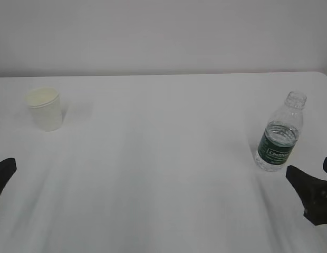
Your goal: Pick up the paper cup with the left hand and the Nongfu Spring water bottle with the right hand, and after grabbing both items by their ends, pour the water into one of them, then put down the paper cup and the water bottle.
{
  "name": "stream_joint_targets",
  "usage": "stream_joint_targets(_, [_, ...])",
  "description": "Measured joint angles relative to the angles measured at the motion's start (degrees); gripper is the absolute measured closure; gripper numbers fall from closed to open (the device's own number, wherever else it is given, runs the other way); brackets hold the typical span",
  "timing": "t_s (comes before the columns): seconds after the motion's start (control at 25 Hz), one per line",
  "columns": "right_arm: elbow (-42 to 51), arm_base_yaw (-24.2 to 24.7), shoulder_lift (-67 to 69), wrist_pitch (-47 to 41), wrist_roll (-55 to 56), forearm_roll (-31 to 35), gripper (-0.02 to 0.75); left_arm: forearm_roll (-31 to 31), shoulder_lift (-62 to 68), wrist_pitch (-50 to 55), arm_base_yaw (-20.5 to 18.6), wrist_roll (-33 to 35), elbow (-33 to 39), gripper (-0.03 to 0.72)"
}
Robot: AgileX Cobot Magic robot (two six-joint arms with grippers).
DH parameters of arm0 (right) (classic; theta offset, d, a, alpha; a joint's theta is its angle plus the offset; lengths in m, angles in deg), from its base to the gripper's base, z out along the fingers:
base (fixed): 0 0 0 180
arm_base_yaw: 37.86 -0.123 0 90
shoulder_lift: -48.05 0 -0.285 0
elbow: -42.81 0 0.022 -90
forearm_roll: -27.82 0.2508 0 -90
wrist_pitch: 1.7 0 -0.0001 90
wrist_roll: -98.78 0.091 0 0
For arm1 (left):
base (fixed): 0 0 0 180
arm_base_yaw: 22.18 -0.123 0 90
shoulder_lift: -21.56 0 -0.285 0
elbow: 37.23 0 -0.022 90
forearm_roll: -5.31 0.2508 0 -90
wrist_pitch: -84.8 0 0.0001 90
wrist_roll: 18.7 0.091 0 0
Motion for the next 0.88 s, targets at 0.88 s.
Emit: stream_joint_targets(0.88, [-3.96,0.00,10.40,0.00,-0.85,3.75,0.142,-2.08,10.34,-12.61,0.00,0.00,0.00,0.096])
